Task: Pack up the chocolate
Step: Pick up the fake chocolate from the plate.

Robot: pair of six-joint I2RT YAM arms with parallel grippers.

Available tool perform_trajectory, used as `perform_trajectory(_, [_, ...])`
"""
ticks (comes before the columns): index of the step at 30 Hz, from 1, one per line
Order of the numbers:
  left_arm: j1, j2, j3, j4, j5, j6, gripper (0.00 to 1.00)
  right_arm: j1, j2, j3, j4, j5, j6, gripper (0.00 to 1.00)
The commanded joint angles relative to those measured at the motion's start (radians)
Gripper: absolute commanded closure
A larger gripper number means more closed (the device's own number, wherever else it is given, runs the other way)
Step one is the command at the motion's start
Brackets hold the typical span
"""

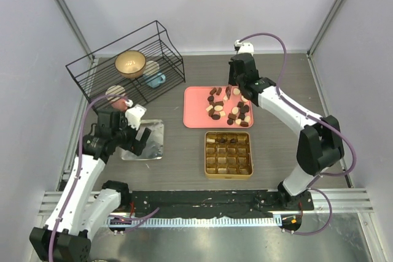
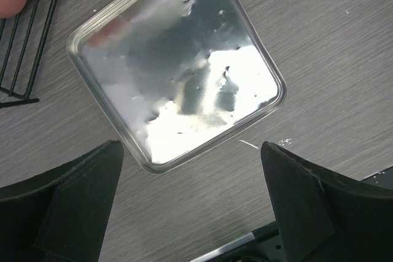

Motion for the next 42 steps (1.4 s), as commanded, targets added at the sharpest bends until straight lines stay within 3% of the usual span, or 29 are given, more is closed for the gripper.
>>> perform_trajectory(1, [0.01,-0.09,-0.041,0.087,-0.028,0.047,0.0,0.001,0.036,0.085,0.112,-0.008,-0.066,0.99])
perform_trajectory(8, [0.039,-0.098,-0.107,0.188,-0.052,0.125,0.0,-0.022,0.158,0.147,0.138,-0.057,-0.064,0.99])
perform_trajectory(13, [0.152,-0.006,-0.051,0.172,0.04,0.138,0.0,-0.037,0.197,0.19,0.143,-0.063,-0.067,0.99])
perform_trajectory(23, [0.154,0.008,-0.035,0.146,0.069,0.121,0.0,-0.045,0.162,0.17,0.141,-0.069,-0.069,0.99])
perform_trajectory(28, [0.154,0.004,-0.015,0.106,0.074,0.104,0.0,-0.043,0.1,0.081,0.16,-0.077,-0.056,0.99])
perform_trajectory(42, [0.154,0.021,0.071,0.024,0.101,0.072,0.0,-0.043,-0.05,-0.125,0.333,-0.074,-0.081,0.62])
